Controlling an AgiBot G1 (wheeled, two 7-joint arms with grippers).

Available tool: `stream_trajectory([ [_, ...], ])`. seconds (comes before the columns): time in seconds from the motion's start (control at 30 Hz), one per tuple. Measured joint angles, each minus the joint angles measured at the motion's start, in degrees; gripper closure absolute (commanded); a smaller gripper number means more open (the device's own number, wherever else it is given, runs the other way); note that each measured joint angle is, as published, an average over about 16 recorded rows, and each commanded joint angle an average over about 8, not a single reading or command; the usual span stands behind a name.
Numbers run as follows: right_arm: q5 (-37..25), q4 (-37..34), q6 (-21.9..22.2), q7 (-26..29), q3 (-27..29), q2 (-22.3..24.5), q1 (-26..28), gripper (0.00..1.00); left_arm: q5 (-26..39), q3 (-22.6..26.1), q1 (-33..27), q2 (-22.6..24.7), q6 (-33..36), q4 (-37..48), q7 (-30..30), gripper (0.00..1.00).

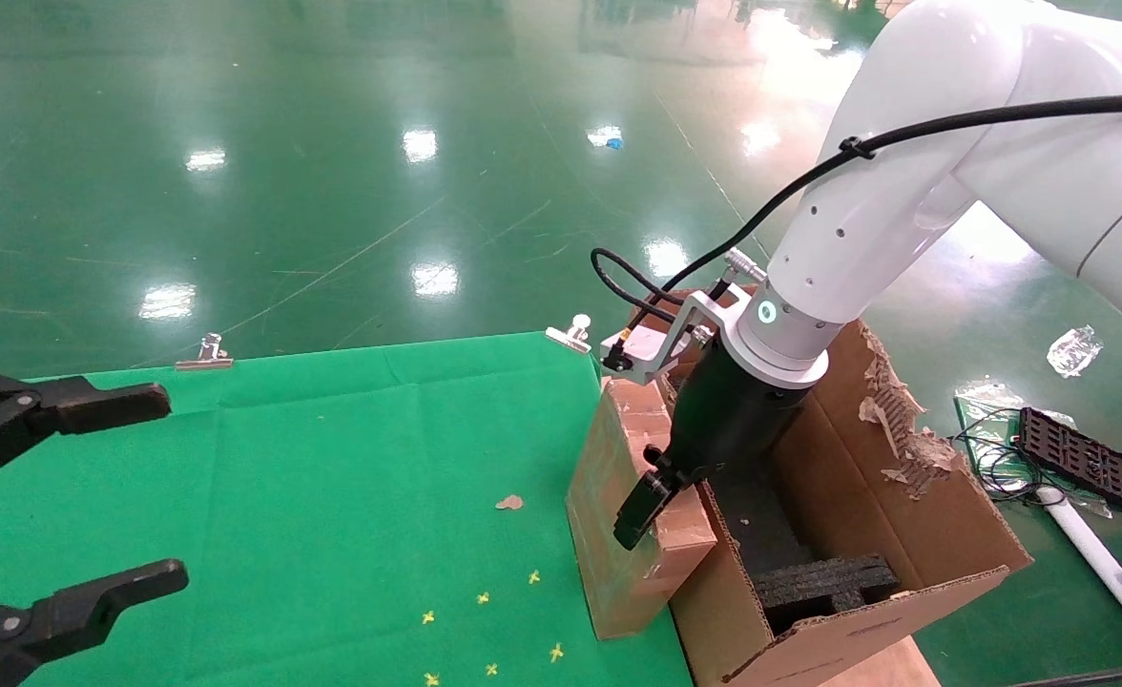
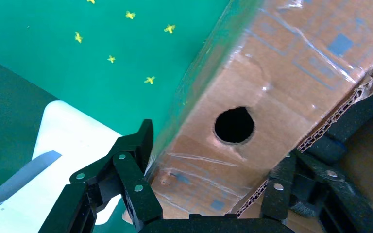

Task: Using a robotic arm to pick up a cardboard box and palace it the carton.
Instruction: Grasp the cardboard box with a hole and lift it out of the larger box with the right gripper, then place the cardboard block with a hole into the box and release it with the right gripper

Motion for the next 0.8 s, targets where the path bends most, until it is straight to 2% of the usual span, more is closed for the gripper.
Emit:
stream_trajectory([
  [0.2,0.3,0.1,0.3,-1.4,0.1,0.4,0.2,1.0,0.0,0.0,0.0,0.0,0.0,0.0,0.0,1.0],
  [0.37,1.7,0.6,1.7,-4.7,1.6,2.2,1.3,1.0,0.0,0.0,0.0,0.0,0.0,0.0,0.0,1.0],
  [0.6,5.5,0.9,5.6,-12.9,6.7,7.8,5.2,1.0,0.0,0.1,0.0,0.0,0.0,0.0,0.0,1.0],
  [0.8,7.9,-2.0,8.6,-19.8,11.2,13.3,10.2,1.0,-0.1,0.1,0.0,0.0,0.0,0.0,0.0,1.0],
])
